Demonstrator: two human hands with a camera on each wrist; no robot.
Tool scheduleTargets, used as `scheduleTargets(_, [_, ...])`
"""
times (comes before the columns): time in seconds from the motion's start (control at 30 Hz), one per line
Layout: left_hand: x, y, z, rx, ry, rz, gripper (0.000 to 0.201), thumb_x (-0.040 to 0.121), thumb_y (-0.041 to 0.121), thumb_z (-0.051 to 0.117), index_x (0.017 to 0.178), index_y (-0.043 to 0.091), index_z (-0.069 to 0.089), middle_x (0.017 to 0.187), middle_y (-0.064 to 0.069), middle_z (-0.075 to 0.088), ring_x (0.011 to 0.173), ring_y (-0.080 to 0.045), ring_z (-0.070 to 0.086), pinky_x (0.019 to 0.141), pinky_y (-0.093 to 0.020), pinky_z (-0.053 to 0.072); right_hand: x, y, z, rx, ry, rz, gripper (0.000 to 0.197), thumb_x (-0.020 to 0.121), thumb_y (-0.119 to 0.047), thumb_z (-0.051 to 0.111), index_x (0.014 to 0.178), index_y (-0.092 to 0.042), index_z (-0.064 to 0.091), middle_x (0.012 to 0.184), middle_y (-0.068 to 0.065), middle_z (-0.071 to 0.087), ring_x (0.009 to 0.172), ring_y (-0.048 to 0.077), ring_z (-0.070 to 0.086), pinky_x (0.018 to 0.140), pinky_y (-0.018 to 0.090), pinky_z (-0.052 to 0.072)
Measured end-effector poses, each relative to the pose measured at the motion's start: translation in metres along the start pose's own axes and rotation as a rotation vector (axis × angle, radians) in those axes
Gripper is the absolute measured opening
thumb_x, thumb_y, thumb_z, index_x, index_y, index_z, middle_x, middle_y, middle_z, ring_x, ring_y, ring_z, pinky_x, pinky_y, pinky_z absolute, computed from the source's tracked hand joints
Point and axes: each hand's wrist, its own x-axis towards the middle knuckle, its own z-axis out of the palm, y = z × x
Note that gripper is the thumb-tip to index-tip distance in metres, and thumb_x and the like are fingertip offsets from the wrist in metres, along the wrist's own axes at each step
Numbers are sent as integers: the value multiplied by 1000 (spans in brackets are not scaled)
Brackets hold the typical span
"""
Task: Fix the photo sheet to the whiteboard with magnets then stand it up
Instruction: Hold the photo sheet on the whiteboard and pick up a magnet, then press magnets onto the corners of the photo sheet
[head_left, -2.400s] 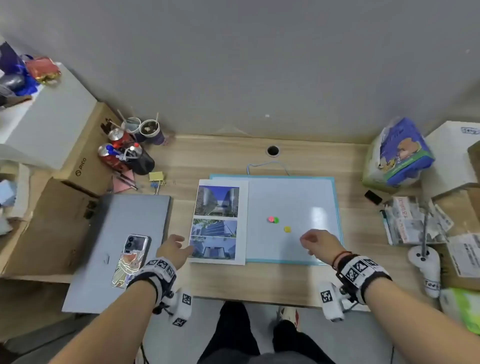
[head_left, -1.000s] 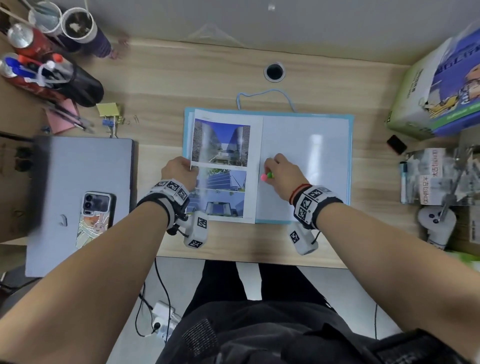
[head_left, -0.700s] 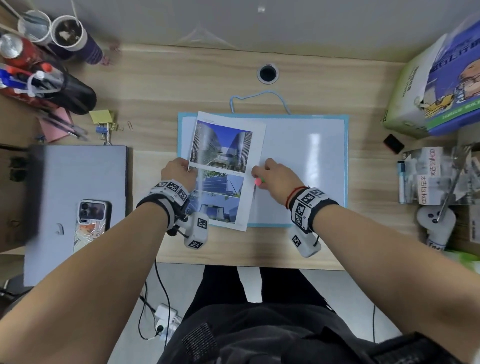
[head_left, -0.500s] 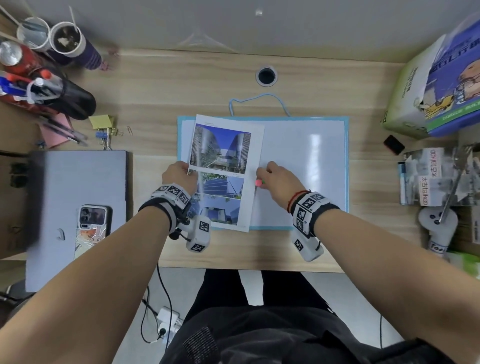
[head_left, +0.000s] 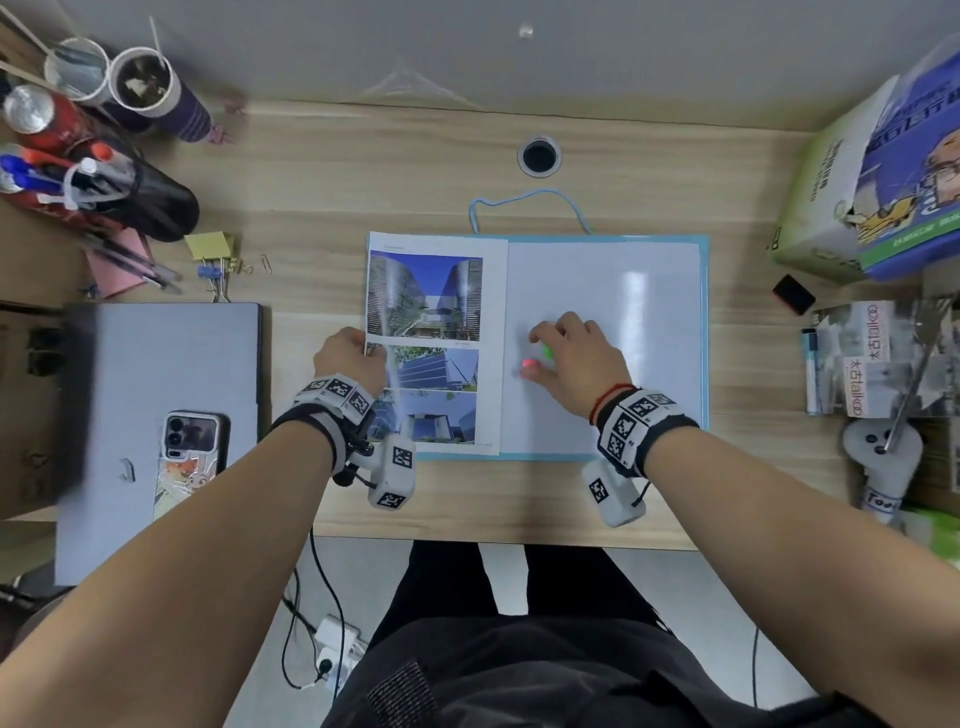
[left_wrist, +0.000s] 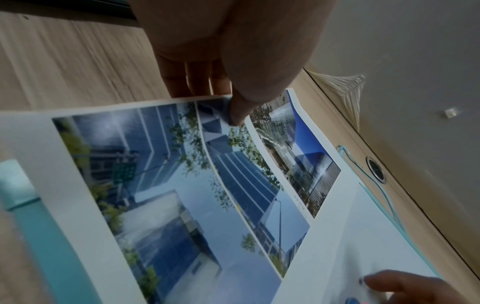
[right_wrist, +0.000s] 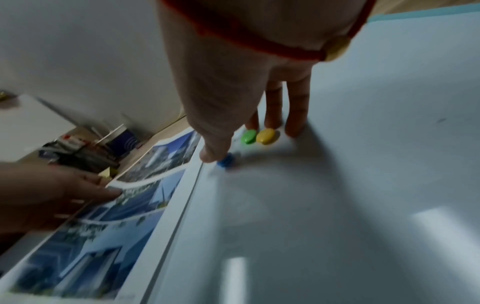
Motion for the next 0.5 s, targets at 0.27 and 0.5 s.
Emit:
scheduleTargets(0.27, [-1, 3, 6, -7, -13, 26, 31, 90, 26, 60, 116, 8, 62, 107, -16, 71, 104, -36, 64, 86, -36, 50, 5, -2, 21, -74, 22, -233, 15, 90, -2, 52, 104, -9, 51, 100, 13, 51, 79, 22, 33, 57, 46, 52])
scheduleTargets(0.5, [-1, 6, 12, -23, -29, 31, 29, 89, 26, 61, 113, 9, 62, 105, -14, 71, 102, -35, 65, 84, -34, 50, 4, 8, 5, 358, 70, 45, 10, 93, -2, 46, 101, -4, 52, 95, 7, 54, 75, 19, 54, 61, 20, 44])
